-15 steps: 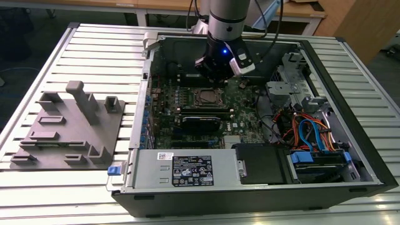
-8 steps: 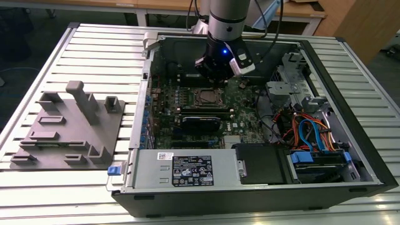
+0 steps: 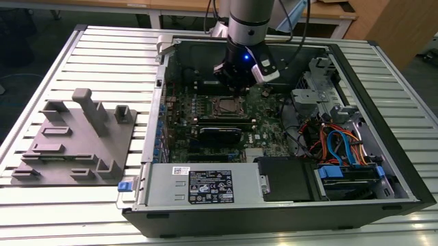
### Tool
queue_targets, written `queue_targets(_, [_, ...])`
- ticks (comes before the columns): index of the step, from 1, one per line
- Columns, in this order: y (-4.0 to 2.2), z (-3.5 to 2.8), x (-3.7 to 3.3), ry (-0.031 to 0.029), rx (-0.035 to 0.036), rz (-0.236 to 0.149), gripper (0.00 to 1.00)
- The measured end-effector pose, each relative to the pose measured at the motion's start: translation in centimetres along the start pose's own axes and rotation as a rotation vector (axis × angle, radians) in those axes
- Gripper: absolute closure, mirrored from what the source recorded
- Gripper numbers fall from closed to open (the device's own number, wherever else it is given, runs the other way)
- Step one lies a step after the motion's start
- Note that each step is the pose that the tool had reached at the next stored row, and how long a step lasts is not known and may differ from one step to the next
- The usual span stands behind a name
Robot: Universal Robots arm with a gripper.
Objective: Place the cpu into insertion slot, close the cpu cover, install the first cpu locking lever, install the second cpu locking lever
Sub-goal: 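Install the second cpu locking lever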
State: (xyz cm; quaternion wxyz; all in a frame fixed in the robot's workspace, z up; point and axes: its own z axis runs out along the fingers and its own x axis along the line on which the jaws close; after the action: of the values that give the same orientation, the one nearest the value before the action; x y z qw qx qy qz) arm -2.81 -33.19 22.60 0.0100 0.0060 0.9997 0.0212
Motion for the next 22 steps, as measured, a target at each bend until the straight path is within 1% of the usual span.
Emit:
queue_targets(5, [-0.58,-0.02,-0.01,0.0,-0.0001,0.0,0.9])
queue_targets(7, [-0.6,-0.11,0.0,0.0001,0.0002,0.0,0.9])
queue_targets(12, [-0.56,-0.87,-0.02,0.0,-0.0001,0.0,0.9])
queue_targets(22, [-0.56,-0.94,-0.02,0.0,-0.0001,0.0,0.9])
